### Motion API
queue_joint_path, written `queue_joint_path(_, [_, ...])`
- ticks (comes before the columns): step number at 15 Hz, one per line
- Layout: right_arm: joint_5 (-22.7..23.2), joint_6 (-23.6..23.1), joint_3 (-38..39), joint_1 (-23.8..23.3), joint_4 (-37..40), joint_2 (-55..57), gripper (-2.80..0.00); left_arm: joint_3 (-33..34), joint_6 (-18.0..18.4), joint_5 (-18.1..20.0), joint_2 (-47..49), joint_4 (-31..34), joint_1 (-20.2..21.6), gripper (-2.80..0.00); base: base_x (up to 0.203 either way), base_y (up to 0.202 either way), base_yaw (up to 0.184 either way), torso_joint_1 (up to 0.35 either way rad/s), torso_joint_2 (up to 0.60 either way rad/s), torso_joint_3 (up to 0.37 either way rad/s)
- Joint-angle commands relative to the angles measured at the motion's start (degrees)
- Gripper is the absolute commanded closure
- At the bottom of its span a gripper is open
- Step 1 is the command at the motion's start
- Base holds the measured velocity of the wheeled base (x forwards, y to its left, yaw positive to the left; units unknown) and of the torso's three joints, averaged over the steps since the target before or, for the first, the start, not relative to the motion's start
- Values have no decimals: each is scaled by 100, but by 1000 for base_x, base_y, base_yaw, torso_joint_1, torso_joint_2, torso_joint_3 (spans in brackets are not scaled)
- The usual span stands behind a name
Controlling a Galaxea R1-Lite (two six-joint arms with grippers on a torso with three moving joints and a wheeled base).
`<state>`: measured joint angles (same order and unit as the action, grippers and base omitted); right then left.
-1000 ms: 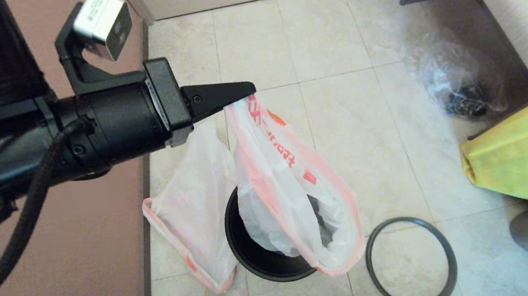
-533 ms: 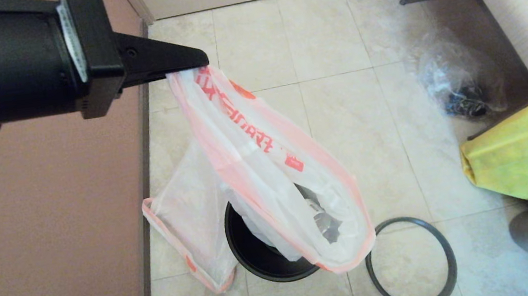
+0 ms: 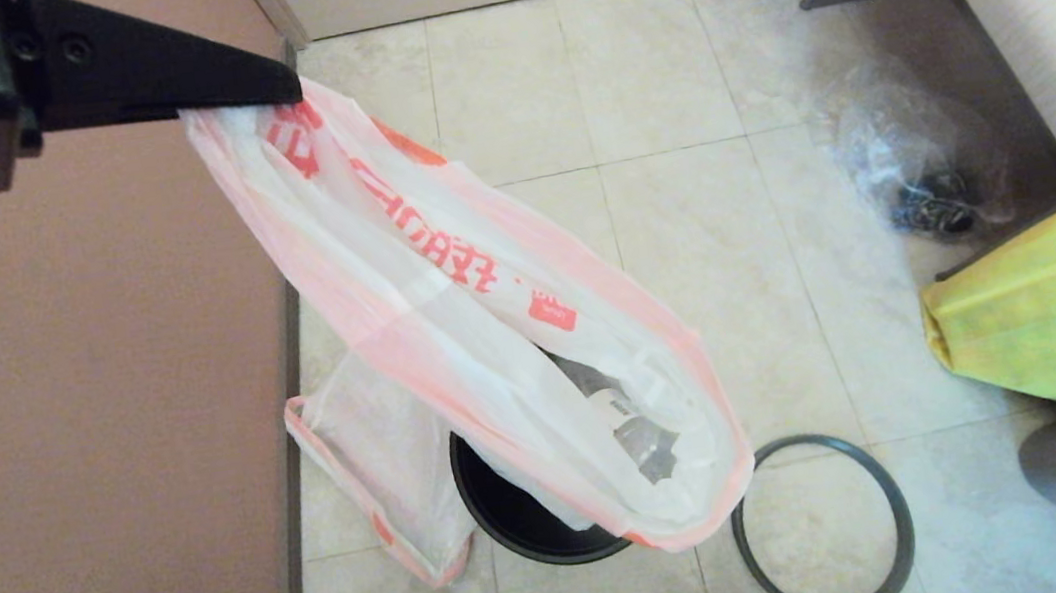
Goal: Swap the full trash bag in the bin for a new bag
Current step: Place the trash bag on the floor
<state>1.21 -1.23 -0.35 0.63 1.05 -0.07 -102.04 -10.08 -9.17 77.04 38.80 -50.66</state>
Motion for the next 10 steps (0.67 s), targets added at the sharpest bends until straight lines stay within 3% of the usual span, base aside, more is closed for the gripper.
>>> queue_joint_path(1, [2, -2, 0, 5, 1, -1, 0, -404, 139, 1, 92, 141, -60, 0, 0, 0, 0, 0, 0, 0])
queue_joint_path(3, [2, -7, 0, 6, 1, -1, 0, -993, 216, -1, 303, 225, -377, 0, 0, 0, 0, 0, 0, 0])
queue_joint_path(5, [2, -9, 0, 7, 1, -1, 0, -1007, 458, -7, 371, -208, -810, 0, 0, 0, 0, 0, 0, 0])
queue_joint_path(7, [2, -4, 0, 4, 1, -1, 0, -1010, 472, 162, 374, -668, -1203, 0, 0, 0, 0, 0, 0, 0])
queue_joint_path(10, [2, -9, 0, -2, 1, -1, 0, -1009, 457, 1253, 526, -1284, -1287, 0, 0, 0, 0, 0, 0, 0])
